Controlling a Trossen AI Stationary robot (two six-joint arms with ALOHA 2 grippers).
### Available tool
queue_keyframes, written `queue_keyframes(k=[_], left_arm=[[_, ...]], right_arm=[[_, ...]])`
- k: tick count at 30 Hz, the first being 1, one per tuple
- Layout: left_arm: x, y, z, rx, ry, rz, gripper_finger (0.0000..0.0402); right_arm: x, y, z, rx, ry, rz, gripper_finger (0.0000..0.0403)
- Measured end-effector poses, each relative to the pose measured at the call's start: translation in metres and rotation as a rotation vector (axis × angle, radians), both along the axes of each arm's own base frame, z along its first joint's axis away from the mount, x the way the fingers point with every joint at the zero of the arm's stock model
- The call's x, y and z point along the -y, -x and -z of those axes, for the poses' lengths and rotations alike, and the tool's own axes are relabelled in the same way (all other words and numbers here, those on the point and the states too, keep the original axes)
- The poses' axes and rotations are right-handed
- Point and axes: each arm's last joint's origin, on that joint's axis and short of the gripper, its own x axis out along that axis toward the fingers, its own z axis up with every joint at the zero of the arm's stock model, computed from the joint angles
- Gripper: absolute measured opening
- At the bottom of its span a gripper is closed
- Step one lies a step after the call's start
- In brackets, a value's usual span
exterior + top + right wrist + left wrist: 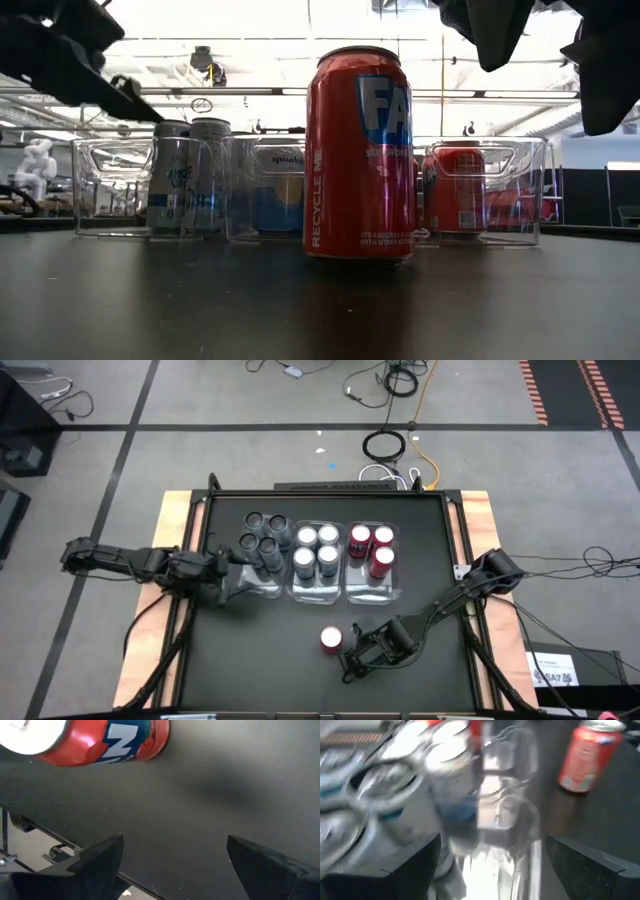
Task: Sort soda cans
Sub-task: Put the red soda can into the right transparent bin
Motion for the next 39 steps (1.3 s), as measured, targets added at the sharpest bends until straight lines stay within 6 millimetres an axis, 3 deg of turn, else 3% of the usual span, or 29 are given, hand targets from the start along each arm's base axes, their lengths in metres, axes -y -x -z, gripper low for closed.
queue_keyframes(k=[5,12,15,20,26,29,33,39], left_arm=[[0.002,0.003,0.000,0.140,-0.042,0.126,0.0366],[0.001,0.016,0.016,0.290,-0.001,0.127,0.0366],[0.000,0.020,0.015,0.400,0.005,0.116,0.0366],[0.000,0.018,0.018,0.420,-0.002,0.109,0.0366],[0.003,0.013,0.026,0.544,0.008,0.203,0.0366],[0.003,0.013,0.031,0.498,0.006,0.204,0.0366],[0.003,0.012,0.031,0.490,0.006,0.204,0.0366],[0.003,0.012,0.031,0.490,0.006,0.204,0.0366]], right_arm=[[0.001,0.001,-0.003,0.006,-0.001,-0.007,0.0348],[0.001,0.002,-0.007,0.015,-0.009,0.001,0.0348],[0.004,0.006,-0.019,0.045,-0.023,0.036,0.0348],[0.010,0.017,-0.040,0.088,-0.008,0.113,0.0348],[0.014,0.020,-0.071,0.160,0.063,0.179,0.0348],[0.017,0.013,-0.092,0.212,0.110,0.187,0.0348],[0.025,-0.002,-0.103,0.188,0.158,0.175,0.0348],[0.032,-0.038,-0.092,0.105,0.188,0.116,0.0348]])
